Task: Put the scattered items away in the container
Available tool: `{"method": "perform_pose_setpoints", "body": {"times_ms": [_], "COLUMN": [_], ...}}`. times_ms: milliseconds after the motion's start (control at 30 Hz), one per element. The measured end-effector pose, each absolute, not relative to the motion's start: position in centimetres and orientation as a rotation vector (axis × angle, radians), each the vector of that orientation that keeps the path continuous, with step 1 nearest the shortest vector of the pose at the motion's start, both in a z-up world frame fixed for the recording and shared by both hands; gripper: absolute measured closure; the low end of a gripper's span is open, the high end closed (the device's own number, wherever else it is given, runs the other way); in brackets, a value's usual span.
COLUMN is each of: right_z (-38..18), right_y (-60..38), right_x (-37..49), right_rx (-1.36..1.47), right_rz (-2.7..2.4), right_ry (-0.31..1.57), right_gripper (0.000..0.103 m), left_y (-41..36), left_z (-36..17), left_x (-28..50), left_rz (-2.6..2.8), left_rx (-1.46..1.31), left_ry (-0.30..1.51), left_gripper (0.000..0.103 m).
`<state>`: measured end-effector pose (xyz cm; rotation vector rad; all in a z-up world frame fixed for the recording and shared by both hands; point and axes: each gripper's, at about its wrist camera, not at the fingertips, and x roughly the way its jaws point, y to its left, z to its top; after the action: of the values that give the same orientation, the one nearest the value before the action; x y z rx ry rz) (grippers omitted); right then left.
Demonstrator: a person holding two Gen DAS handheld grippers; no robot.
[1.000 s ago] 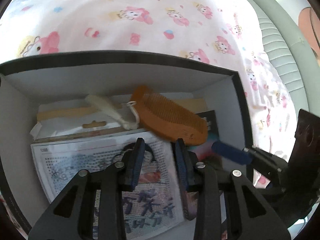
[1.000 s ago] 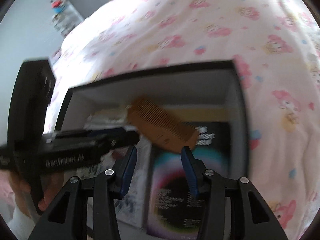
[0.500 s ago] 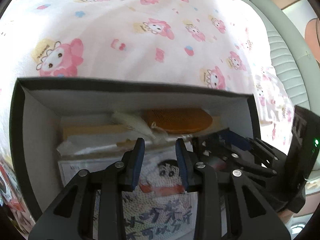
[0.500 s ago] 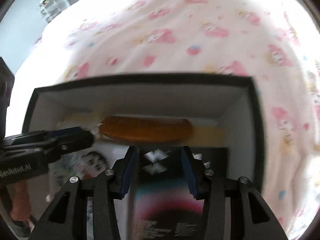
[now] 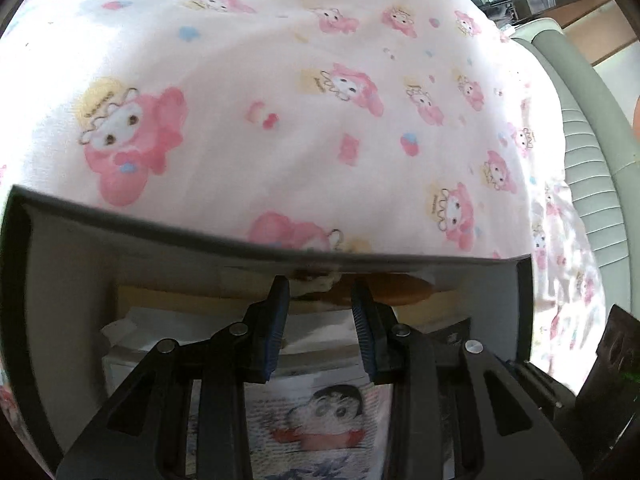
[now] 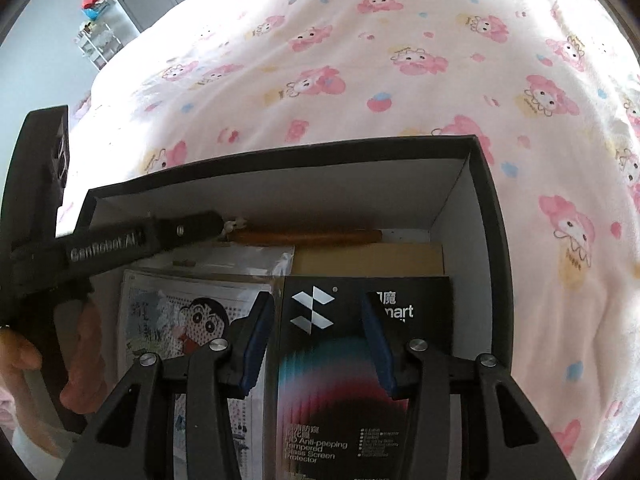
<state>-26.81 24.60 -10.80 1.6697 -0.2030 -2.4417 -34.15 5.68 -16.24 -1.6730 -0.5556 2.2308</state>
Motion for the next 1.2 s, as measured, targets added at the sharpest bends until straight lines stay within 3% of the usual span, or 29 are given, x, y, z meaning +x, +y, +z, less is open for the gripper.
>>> {"method": "perform_pose_setpoints", "body": {"times_ms": [667, 867, 1000, 1100, 1200], "right_z": [-11.2, -8.9, -6.0, -4.4, -3.2], "right_y": [25.2, 25.8, 25.6, 25.1, 24.0], "right_x": [-26.7, -25.4, -23.7, -22.3, -20.2], "right_rx": [1.678, 1.626, 1.531, 1.486, 1.435], "right_rz": [-2.387, -2.435, -2.596, -2.607, -2.606], "right_ry": [-0.273, -0.344, -0.241, -0.251, -0.255], "right_gripper": [0.061, 0.061, 0.060, 0.057, 0.056], "left_y": [11.3, 9.1, 7.9, 7.6, 7.1], "left_z": [-16.6, -12.0, -9.0, -6.9, -5.2], "left_x": [-35.6, -31.9, -28.6, -26.0, -23.7], "left_rz": [2.002, 2.206, 2.308, 2.362, 2.421], "left_rx": [-1.694, -1.585, -1.498, -1.448, -1.414], "left_ry": [-0.561, -0.402, -0.360, -0.334, -0.301], "left_gripper": [0.072, 0.071, 0.068, 0.062, 0.063]}}
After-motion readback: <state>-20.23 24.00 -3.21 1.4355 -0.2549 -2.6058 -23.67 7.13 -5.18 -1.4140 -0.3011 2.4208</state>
